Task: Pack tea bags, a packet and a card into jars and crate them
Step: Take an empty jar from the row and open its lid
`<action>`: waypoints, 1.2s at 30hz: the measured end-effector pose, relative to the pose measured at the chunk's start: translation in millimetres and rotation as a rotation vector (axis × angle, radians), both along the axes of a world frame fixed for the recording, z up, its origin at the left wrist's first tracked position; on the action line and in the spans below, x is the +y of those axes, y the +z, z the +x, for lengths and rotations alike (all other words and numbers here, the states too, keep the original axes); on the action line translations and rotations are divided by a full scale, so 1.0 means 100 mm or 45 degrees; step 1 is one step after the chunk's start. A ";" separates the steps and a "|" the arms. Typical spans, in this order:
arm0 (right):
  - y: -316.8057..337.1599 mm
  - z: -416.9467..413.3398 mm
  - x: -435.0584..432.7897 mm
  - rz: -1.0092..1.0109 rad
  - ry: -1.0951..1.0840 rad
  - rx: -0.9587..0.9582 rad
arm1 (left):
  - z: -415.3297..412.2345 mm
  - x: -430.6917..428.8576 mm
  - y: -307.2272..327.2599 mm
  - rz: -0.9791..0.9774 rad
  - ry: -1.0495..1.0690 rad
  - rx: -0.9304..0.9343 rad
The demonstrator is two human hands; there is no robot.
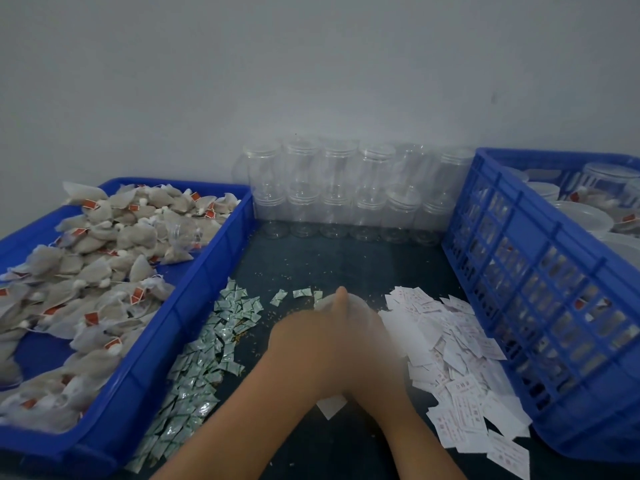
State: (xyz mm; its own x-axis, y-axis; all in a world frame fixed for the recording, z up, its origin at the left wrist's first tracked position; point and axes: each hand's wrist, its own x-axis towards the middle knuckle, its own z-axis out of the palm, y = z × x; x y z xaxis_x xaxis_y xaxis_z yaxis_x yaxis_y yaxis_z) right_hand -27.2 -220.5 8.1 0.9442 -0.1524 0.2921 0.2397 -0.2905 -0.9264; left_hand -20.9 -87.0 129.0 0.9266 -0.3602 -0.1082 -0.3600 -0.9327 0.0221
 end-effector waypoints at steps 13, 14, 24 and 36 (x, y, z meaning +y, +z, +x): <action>0.01 0.10 0.04 -0.181 0.110 -0.007 | 0.03 -0.02 -0.18 -0.345 0.026 -0.262; 0.00 0.10 0.06 -0.194 0.112 -0.012 | 0.01 -0.03 -0.16 -0.290 0.108 -0.268; -0.07 -0.03 0.05 -0.220 0.214 0.155 | -0.01 -0.07 0.34 0.339 0.090 0.171; 0.08 -0.10 0.17 -0.276 0.185 -0.027 | 0.01 0.26 0.04 -0.028 0.368 0.002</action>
State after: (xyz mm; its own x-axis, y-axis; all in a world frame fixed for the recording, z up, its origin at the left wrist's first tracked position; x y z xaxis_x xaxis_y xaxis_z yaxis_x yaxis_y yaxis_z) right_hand -37.4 -203.5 16.5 0.9450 0.0530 0.3228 0.3120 -0.4430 -0.8405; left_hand -20.3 -61.1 132.8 0.9910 -0.0837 -0.1047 -0.0796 -0.9959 0.0435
